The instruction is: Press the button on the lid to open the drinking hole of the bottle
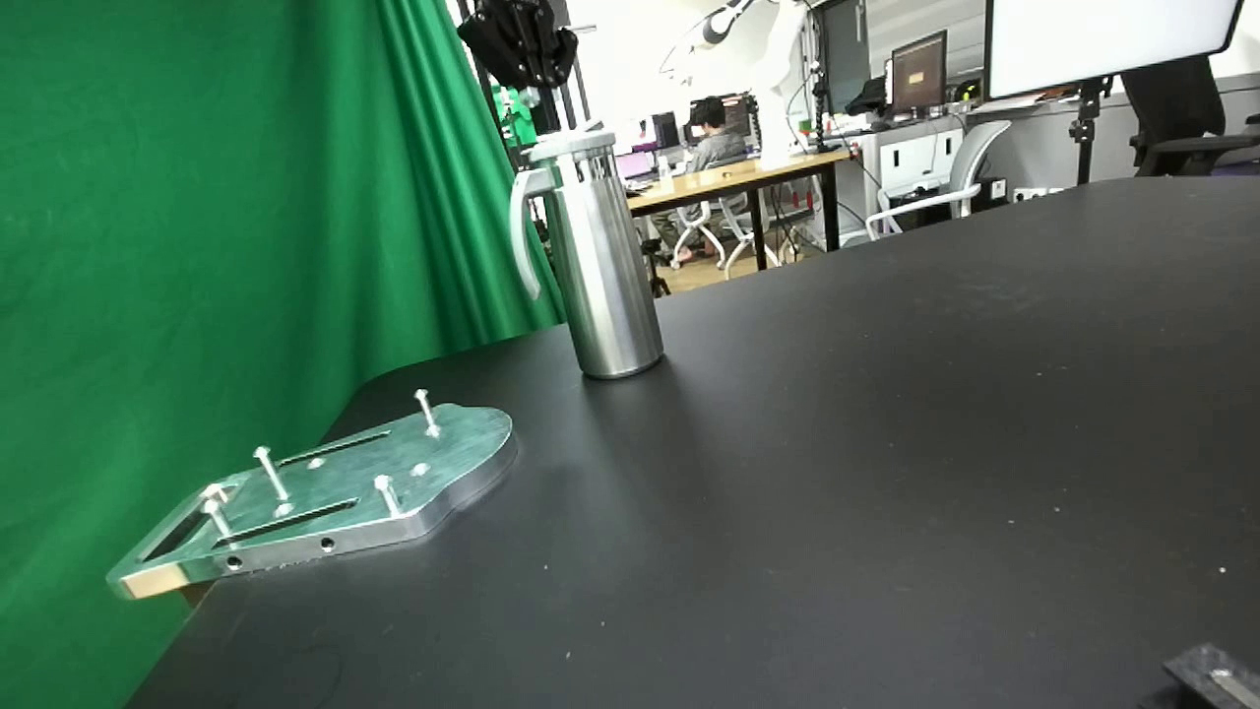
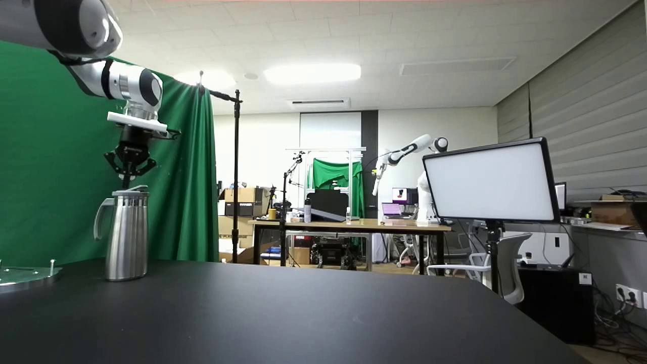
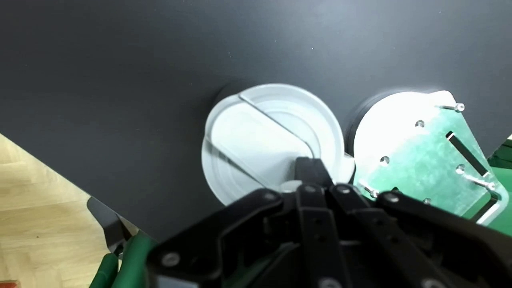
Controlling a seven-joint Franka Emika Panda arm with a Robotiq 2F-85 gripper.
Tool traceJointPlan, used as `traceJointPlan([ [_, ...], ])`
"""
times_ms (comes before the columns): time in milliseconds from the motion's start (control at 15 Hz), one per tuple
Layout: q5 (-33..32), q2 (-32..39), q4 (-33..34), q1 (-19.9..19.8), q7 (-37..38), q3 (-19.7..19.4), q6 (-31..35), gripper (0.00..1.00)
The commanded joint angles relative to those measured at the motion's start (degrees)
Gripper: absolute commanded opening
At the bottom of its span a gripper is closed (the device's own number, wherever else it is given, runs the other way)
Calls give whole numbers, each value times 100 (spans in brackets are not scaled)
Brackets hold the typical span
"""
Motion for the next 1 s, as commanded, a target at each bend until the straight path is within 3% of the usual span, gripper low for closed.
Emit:
traceJointPlan([
  [0,-29,-335,-70,5,223,-53,-94,0],
  [133,-2,-524,-164,-28,270,-49,-102,5],
  [200,-7,-610,-203,-38,244,-50,-120,27],
  [400,20,-919,-405,-115,241,-49,-208,35],
  [933,294,-1949,-1689,-686,152,-10,-794,89],
])
